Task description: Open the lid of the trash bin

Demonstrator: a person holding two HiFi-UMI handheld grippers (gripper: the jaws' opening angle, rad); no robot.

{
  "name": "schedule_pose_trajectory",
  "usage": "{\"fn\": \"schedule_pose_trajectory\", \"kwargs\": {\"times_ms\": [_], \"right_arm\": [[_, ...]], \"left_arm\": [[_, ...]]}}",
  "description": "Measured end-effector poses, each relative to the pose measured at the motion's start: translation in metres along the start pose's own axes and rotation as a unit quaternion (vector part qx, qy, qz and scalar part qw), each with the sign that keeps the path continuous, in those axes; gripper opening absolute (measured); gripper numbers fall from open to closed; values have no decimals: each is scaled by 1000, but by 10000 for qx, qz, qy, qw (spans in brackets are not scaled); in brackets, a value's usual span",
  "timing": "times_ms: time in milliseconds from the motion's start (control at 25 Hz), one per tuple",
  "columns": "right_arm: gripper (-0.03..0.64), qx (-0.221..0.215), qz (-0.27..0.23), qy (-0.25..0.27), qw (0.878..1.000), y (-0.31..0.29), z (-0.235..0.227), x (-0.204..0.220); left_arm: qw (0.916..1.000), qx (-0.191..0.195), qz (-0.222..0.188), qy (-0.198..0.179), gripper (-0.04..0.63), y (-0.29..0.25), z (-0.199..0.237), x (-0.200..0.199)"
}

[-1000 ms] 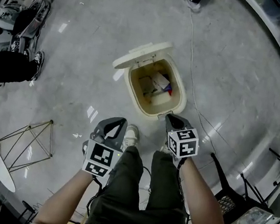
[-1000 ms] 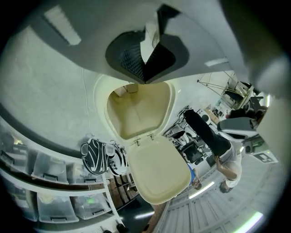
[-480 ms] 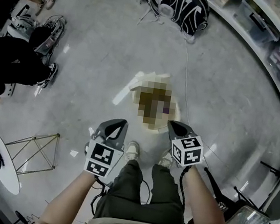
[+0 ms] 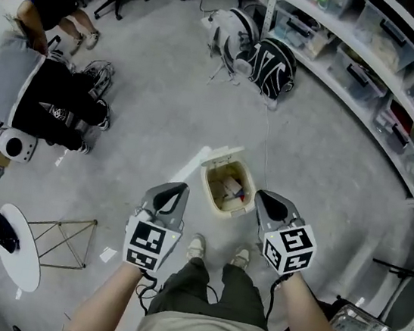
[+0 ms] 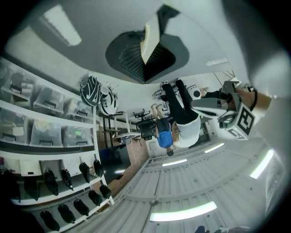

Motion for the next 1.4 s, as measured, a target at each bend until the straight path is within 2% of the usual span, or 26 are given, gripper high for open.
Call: {"fn": "schedule_pose_trajectory", "kwargs": {"times_ms": [200, 440, 600, 760, 840, 1000, 1120, 1160, 1320, 1400], "right_arm": [[3, -1, -539, -290, 9981, 67, 13, -73], [3, 95, -1359, 365, 9900, 142, 31, -149], [3, 51, -1858, 572, 9809, 192, 37, -193], [3, 4, -2411, 676, 9681, 242, 50, -235], [3, -35, -2678, 760, 9605, 264, 56, -254], [3, -89, -3133, 922, 9451, 308, 69, -276], [3, -126, -3412, 990, 9347, 336, 77, -288], [3, -129, -3477, 1018, 9320, 343, 79, -291], [3, -40, -3603, 1353, 9230, 358, 88, -292], [3, -10, -3584, 1435, 9225, 358, 92, -286]], "left_arm": [[9994, -96, -282, -153, 2, 45, -18, -63], [9946, -248, -870, -509, 2, 98, -39, -138], [9873, -371, -1229, -938, 2, 138, -63, -185], [9802, -358, -1734, -884, 2, 177, -87, -220], [9721, -375, -2038, -1098, 2, 194, -98, -237], [9574, -538, -2219, -1767, 2, 221, -125, -258], [9415, -647, -2289, -2386, 2, 237, -136, -275], [9382, -686, -2317, -2478, 2, 242, -137, -279], [9391, -619, -2475, -2304, 2, 258, -137, -283], [9397, -615, -2495, -2256, 2, 261, -136, -280]]}}
Point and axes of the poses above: the fingertips, and each gripper's own axes: y backward along the fingers, z to its left, x out of its underside, the point moved 3 cm from there along y, backward along the fingers, and after that the axes turned 14 degrees about x, right-handed, at the moved point
